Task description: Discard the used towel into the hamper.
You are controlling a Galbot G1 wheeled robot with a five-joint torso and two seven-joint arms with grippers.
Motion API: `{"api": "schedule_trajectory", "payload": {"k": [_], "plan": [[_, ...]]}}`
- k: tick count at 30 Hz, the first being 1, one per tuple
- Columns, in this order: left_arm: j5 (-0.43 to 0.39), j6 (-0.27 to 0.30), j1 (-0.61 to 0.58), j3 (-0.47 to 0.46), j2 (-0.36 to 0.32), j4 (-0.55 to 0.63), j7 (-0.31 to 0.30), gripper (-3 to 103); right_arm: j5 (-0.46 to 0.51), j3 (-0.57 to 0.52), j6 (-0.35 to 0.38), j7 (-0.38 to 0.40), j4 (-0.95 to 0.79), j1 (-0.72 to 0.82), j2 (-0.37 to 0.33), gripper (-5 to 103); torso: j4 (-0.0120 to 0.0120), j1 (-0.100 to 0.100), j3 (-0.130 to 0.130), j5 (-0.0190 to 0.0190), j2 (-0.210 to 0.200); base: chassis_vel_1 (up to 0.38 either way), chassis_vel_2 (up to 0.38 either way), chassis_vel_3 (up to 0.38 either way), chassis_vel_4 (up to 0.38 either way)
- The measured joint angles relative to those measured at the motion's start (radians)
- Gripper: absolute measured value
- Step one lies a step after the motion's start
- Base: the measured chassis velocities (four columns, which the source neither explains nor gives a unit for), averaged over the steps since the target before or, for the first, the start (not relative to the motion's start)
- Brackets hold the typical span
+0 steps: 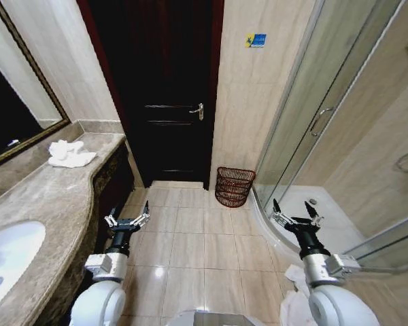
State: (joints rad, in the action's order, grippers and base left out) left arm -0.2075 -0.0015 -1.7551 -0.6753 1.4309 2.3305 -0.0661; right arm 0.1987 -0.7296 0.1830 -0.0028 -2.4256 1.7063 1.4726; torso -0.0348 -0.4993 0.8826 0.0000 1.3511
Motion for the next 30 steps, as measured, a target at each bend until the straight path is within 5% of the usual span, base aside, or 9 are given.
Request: {"api": "schedule_trajectory", "payload": {"k": [30], "plan": [[0.005, -0.028, -0.016, -0.006, 0.008, -0.011, -0.003, 100, 0.004, 0.002, -0.006, -0.004, 0.008, -0.002, -0.002, 100, -0.0003, 0.000, -0.001, 0.0000, -0.001, -0.041, 0.121, 0.122, -0.042]]}}
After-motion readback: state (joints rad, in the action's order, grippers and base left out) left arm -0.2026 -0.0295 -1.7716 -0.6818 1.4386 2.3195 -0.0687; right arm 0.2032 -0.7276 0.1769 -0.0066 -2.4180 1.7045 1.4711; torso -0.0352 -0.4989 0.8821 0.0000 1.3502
